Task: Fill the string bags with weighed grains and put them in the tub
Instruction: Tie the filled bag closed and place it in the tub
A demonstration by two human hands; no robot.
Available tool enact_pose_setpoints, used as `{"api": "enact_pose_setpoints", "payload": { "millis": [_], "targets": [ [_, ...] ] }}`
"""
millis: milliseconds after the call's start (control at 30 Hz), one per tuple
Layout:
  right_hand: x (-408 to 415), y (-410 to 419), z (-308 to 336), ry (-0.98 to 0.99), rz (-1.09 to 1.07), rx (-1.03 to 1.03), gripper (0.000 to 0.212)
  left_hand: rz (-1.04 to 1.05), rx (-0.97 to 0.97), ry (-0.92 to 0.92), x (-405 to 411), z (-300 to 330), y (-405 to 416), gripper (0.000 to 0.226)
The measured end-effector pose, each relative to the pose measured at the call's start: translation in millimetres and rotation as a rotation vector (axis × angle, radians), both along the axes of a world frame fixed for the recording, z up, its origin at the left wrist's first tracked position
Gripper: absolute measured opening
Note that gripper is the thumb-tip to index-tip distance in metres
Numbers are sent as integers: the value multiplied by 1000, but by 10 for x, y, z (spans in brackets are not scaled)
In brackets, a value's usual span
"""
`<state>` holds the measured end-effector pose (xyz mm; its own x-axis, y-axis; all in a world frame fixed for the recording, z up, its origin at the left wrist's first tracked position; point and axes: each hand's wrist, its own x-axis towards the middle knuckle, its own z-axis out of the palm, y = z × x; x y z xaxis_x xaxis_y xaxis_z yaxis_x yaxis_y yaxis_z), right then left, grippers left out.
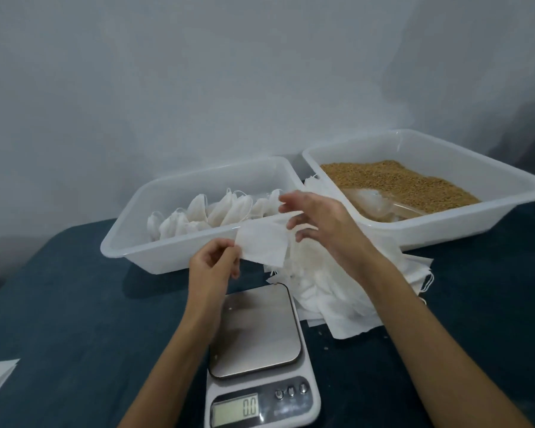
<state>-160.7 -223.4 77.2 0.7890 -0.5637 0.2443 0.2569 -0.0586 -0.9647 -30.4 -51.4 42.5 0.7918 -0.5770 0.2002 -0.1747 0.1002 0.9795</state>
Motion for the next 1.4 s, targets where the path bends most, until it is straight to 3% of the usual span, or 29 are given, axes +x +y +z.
{"api": "enact_pose_setpoints", "payload": {
  "millis": [167, 300, 533, 633, 733, 867, 933, 1033, 1133, 1267, 1400],
  "targets": [
    [66, 92, -131, 194, 107, -42, 46, -103, -130, 89, -6, 91, 62, 21],
    [83, 80, -193, 191, 272, -1, 32, -194, -186, 184, -22, 154, 124, 4],
    [124, 53, -248, 150, 391, 119, 25, -85, -116, 135, 10, 112, 126, 22],
    [115, 40, -236, 115, 427, 205, 36, -26, -83, 103, 48, 54, 106, 24],
    [99, 65, -222, 185, 475, 150, 49, 21, -76, 102, 69, 2, 69, 22],
    [105, 130, -230, 173, 369, 120, 11, 103, -53, 22, 86, -49, 74, 17],
    [124, 141, -249, 150, 248, 90, 15, 184, -43, -61, 86, -65, 88, 12],
    [176, 173, -285, 133, 70, -72, 34, 351, -21, -406, 23, -40, 109, 27],
    [235, 258, -324, 115, -35, -150, 38, 284, -73, -654, -77, -22, 96, 23],
    [253, 325, -376, 46, -73, -276, 37, 52, -46, -577, -168, -61, 41, 9],
    [238, 378, -328, -41, 55, -324, 12, -26, -62, -389, -129, -62, 60, 9]
  ]
}}
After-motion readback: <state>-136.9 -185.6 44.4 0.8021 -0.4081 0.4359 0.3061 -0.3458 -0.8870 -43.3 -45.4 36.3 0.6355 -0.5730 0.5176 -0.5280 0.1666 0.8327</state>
